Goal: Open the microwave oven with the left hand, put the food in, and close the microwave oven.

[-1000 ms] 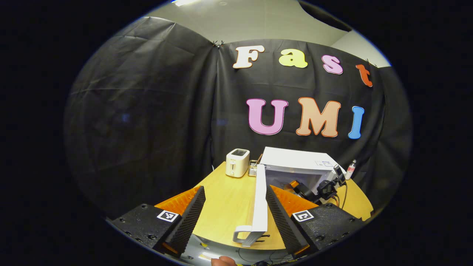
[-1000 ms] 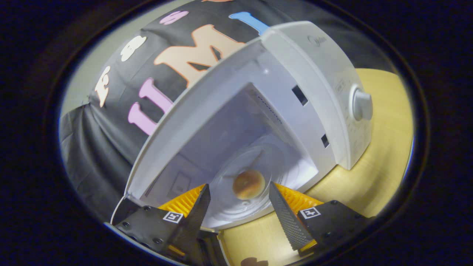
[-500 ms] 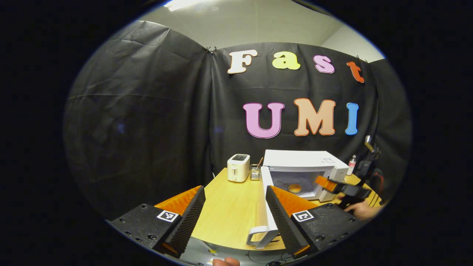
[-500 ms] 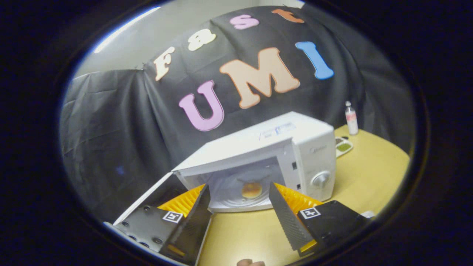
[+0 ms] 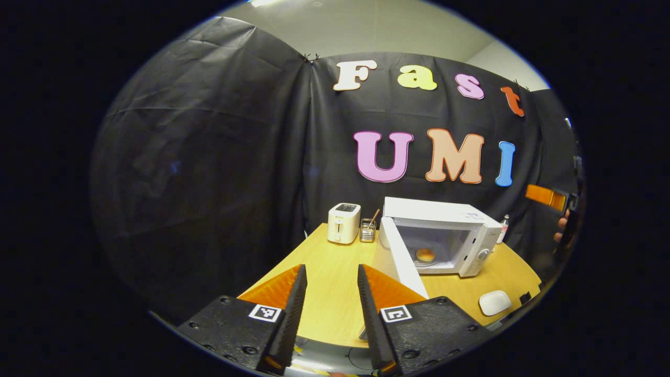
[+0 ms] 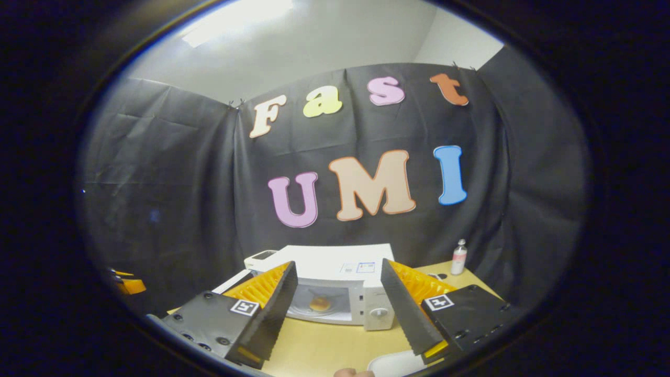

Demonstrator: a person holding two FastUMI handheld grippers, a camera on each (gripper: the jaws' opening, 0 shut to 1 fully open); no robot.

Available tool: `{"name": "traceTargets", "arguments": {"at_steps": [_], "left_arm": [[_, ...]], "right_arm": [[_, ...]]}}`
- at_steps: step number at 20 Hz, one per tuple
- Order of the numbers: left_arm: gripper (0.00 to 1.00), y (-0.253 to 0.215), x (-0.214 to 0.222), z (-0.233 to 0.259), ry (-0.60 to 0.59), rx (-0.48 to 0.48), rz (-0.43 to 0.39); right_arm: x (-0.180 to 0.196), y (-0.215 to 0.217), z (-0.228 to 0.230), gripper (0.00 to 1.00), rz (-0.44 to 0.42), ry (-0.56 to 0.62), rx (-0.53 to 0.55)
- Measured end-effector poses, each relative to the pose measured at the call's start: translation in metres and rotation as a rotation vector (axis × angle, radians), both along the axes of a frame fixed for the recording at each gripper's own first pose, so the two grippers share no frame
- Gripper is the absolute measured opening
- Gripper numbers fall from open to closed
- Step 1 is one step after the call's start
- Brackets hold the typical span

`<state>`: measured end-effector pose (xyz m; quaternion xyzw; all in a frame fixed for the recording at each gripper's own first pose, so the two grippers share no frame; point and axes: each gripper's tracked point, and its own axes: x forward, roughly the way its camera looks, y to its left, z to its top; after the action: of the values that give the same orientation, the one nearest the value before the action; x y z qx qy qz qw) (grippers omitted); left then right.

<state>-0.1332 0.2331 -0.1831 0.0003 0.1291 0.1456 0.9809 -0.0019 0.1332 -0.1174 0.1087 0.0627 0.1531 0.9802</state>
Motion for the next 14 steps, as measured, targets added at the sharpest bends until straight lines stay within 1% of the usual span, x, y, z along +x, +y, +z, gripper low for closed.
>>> {"name": "traceTargets", "arguments": {"at_steps": [2,3,4,5,6,7,8,9,12,13,14], "left_arm": [[0.33,-0.008,0.003,-0.019,0.024,-0.066,-0.041],[0.18,-0.008,0.004,-0.035,0.054,-0.115,-0.035],[0.02,-0.009,0.005,-0.050,0.076,-0.185,-0.026],[0.00,-0.010,0.003,-0.060,0.089,-0.246,-0.014],[0.00,-0.010,0.006,-0.072,0.098,-0.272,-0.002],[0.01,-0.007,0.006,-0.085,0.121,-0.269,0.017],[0.01,-0.007,0.004,-0.095,0.143,-0.256,0.028],[0.01,-0.010,0.002,-0.101,0.164,-0.251,0.026],[0.00,-0.029,0.004,-0.107,0.187,-0.239,-0.005],[0.01,-0.033,0.004,-0.110,0.203,-0.228,0.001],[0.00,-0.037,0.004,-0.110,0.212,-0.217,-0.005]], "right_arm": [[-0.013,-0.017,0.011,0.88,-0.015,-0.014,-0.033],[-0.019,-0.023,0.018,0.89,-0.020,-0.023,-0.053],[-0.023,-0.030,0.026,0.89,-0.026,-0.037,-0.068],[-0.028,-0.037,0.035,0.93,-0.029,-0.053,-0.074],[-0.031,-0.042,0.043,0.98,-0.036,-0.068,-0.072],[-0.034,-0.050,0.049,0.98,-0.043,-0.077,-0.064],[-0.035,-0.056,0.053,0.89,-0.051,-0.074,-0.046],[-0.036,-0.062,0.054,0.98,-0.056,-0.069,-0.021],[-0.035,-0.090,0.057,0.98,-0.100,-0.056,0.018],[-0.037,-0.099,0.060,0.89,-0.113,-0.056,0.030],[-0.037,-0.108,0.062,0.98,-0.131,-0.064,0.038]]}}
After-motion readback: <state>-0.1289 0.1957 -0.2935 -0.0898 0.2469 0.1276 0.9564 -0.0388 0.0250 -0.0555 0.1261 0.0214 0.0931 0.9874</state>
